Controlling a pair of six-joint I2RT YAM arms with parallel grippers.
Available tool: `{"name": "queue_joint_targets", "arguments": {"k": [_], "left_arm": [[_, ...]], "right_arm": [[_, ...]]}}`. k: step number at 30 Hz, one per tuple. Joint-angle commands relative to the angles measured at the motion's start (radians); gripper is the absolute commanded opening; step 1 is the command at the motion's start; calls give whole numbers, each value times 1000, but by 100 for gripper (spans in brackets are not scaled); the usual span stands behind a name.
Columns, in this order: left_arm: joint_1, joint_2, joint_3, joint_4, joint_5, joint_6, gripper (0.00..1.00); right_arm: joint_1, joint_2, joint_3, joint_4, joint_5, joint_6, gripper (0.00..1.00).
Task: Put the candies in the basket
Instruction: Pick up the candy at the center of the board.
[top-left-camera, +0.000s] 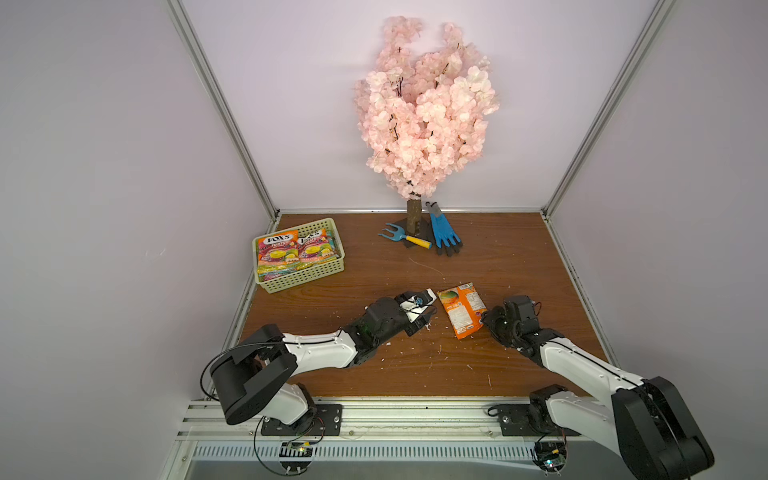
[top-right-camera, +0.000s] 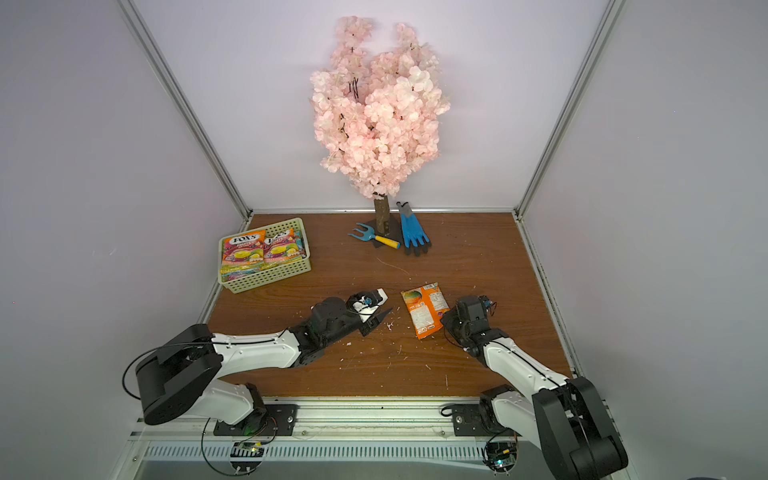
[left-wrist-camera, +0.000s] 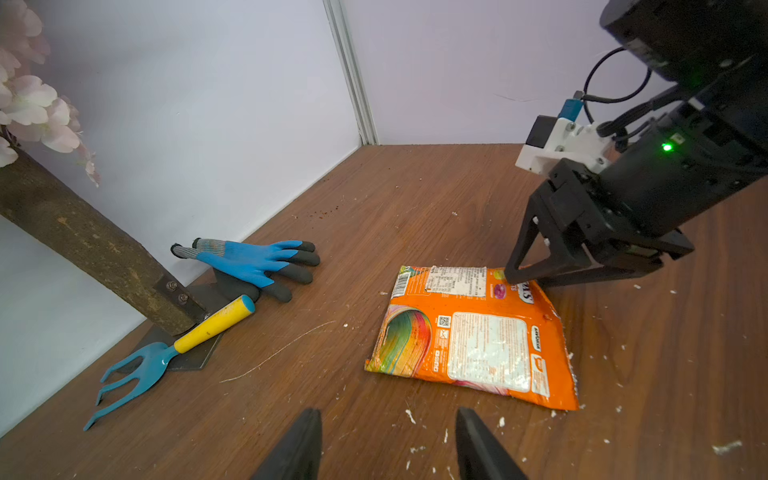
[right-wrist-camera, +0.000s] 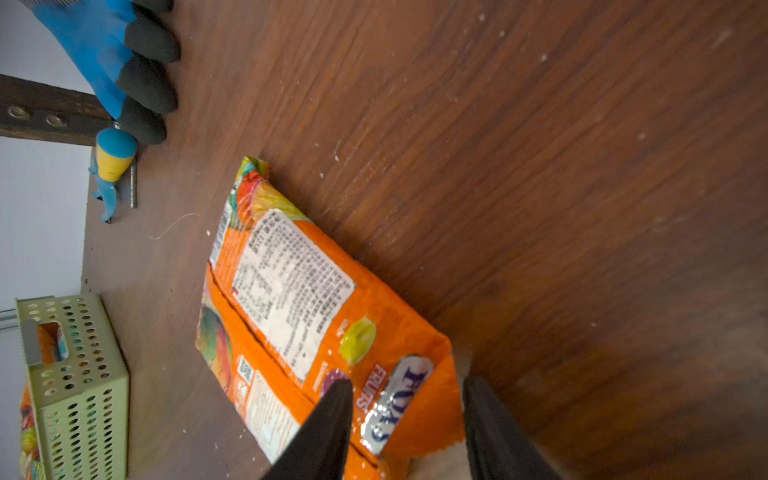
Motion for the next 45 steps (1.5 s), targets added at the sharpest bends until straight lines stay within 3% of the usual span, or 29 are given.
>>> {"name": "queue_joint_targets", "arguments": {"k": [1, 8, 13, 19, 24, 31, 36, 39, 45], "left_arm": [[-8, 10, -10, 26, -9, 14, 55], [-25, 3, -52, 127, 20, 61, 54], [-77, 4, -59, 158, 44, 197, 54], [-122, 51, -74, 246, 72, 339, 55], [-163, 151, -72, 306, 33, 445, 67], [-161, 291, -69, 502, -92, 421, 66], [-138, 336, -94, 662, -130, 313, 65], [-103, 342, -151, 818, -90, 242, 66], [-90, 335, -150, 789, -9, 225, 67]], "right_arm": [[0, 4, -9, 29, -9, 13, 38], [1, -51, 7, 59, -58, 2, 0], [17, -116, 68, 41, -166, 88, 0], [63, -166, 174, -2, -136, 180, 0], [99, -146, 218, -5, -112, 213, 0], [132, -127, 209, 5, -86, 223, 0], [135, -138, 209, -5, -77, 215, 0], [136, -146, 204, -8, -68, 214, 0], [137, -148, 204, -13, -64, 213, 0]]}}
